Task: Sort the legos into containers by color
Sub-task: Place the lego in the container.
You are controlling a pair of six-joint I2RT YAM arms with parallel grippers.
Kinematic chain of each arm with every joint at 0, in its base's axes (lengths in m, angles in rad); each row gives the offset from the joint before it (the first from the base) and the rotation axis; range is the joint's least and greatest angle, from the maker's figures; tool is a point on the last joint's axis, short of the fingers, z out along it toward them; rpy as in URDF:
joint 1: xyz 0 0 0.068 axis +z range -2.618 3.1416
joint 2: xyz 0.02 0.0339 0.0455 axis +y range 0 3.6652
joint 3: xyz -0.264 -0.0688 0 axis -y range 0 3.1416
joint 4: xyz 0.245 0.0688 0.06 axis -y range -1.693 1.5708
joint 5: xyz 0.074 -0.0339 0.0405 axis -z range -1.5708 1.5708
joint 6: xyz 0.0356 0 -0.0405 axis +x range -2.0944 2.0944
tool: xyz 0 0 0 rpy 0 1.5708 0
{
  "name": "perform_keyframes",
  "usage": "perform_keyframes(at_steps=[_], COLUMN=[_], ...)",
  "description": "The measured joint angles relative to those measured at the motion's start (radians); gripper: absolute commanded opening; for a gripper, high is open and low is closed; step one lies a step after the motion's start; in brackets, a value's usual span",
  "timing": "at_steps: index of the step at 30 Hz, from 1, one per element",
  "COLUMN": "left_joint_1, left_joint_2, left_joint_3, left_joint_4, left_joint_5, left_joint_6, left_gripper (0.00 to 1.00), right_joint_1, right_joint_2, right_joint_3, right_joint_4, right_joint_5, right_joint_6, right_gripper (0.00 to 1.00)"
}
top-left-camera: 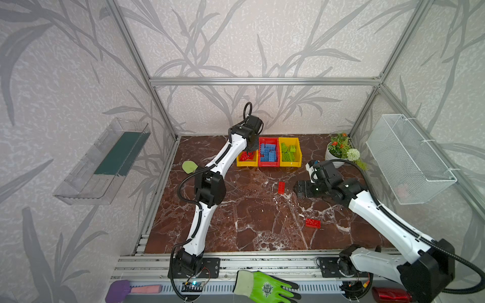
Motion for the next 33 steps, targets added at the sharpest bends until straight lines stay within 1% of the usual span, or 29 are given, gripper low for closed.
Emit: perform_keyframes(at_steps=[3,7,9,11,12,14,16,18,20,27,30,33], left_joint_1=[0.030,0.045,0.046,0.047,0.048,0.051,0.052,0.052,0.053,0.053,0.046,0.032], left_joint_2=[0.093,0.159,0.173,0.177,0.177,0.179,0.179,0.179,0.179,0.159,0.085,-0.039], left_joint_3=[0.101,0.116,0.116,0.116,0.118,0.131,0.139,0.146,0.148,0.129,0.031,-0.124], left_joint_4=[-0.008,-0.006,0.000,0.011,0.014,0.023,0.031,0.039,0.046,0.047,0.051,0.073], left_joint_5=[0.005,0.016,0.026,0.034,0.037,0.048,0.055,0.063,0.081,0.130,0.131,0.120], left_joint_6=[0.009,0.021,0.024,0.027,0.028,0.027,0.032,0.032,0.036,0.037,0.036,0.036], left_gripper=[0.07,0.10,0.14,0.28,0.37,0.60,0.72,0.78,0.80,0.81,0.80,0.80], right_joint_1=[-0.007,-0.016,-0.021,-0.024,-0.026,-0.028,-0.028,-0.028,-0.028,-0.028,-0.028,-0.028], right_joint_2=[0.042,0.091,0.111,0.130,0.137,0.151,0.159,0.159,0.159,0.129,0.076,0.013], right_joint_3=[0.029,0.069,0.089,0.108,0.115,0.132,0.145,0.152,0.155,0.145,0.111,0.066], right_joint_4=[0.005,0.006,0.006,0.005,0.005,0.002,-0.001,-0.004,-0.005,-0.010,-0.010,-0.010], right_joint_5=[-0.010,-0.019,-0.022,-0.024,-0.024,-0.024,-0.024,-0.024,-0.024,-0.020,-0.016,-0.015], right_joint_6=[-0.004,-0.013,-0.018,-0.023,-0.024,-0.025,-0.026,-0.028,-0.028,-0.027,-0.023,-0.019], right_gripper=[0.99,0.99,0.99,0.99,0.99,0.99,0.99,0.99,0.99,0.99,0.99,0.99])
